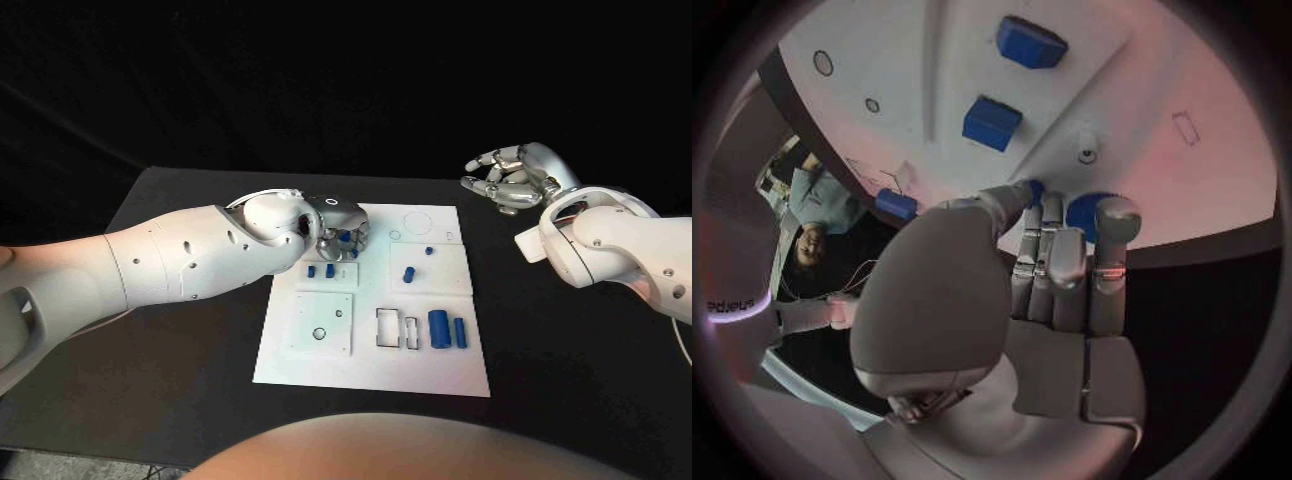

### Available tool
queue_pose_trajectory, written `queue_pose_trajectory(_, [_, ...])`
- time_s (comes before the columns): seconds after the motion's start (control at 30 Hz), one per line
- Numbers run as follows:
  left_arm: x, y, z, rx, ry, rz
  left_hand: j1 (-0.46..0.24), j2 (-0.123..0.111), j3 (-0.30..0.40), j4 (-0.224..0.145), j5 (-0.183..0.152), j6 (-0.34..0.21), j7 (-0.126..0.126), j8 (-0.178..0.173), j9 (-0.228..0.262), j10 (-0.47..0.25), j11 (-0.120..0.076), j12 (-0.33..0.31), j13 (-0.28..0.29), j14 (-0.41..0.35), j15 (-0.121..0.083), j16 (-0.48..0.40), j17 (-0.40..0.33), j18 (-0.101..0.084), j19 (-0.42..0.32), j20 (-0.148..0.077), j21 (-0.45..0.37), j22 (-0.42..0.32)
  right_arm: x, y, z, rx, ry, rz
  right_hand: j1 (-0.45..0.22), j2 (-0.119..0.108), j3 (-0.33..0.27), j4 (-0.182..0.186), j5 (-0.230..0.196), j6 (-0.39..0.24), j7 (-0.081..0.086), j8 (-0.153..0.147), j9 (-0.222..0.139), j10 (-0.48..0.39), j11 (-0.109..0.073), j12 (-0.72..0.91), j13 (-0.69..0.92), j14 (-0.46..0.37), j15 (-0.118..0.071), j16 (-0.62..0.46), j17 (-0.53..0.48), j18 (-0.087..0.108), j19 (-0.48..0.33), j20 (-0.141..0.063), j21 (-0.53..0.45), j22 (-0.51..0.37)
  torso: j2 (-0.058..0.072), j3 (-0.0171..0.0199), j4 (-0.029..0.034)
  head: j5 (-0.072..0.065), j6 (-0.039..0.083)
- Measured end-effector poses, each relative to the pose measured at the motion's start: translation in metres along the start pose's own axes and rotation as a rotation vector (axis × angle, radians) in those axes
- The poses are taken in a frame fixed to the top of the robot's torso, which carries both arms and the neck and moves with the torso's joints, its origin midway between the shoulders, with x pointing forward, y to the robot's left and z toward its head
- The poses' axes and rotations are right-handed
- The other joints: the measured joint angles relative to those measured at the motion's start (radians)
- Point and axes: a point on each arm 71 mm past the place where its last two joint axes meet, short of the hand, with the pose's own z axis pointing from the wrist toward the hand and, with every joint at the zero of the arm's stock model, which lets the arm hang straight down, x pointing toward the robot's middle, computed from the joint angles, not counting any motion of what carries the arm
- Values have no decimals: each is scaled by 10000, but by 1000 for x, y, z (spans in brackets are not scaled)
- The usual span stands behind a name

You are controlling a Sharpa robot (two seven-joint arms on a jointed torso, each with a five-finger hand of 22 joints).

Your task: Assemble the parts on the task board

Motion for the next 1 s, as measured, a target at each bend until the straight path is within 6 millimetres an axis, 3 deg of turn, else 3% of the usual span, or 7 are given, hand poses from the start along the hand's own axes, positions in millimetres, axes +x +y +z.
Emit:
queue_pose_trajectory(0.47, [0, 0, 2, -55, -26, -120, -118, 357, 774, -841, -82, 447, 19, -37, 147, 642, -36, -356, 28, 304, 19, 397, 263, 2, 214, 36, 973, -1, 0, 0, 0, -3, 3, 2, 0, 0, 0, 0, 0, 0, -1, 10, -1, 1, 1, 0, -17, 0, 0, -40, -1, -1, 0, 0, 0, -2, -7, -5, 7, -41, -25])
queue_pose_trajectory(1.0, [-3, 5, -12, -101, -587, -697, -357, 276, 956, -1074, -24, 409, 55, -94, 142, 716, 39, -601, 29, 340, 55, 436, 203, 3, 248, 72, 1177, -2, 0, 0, 0, -8, -1, -1, 0, 0, 0, 0, 0, -14, -14, 10, 7, 3, 2, 0, -16, 0, 0, -40, -1, -1, -36, 36, -38, -4, -23, 1, 19, -9, 23])
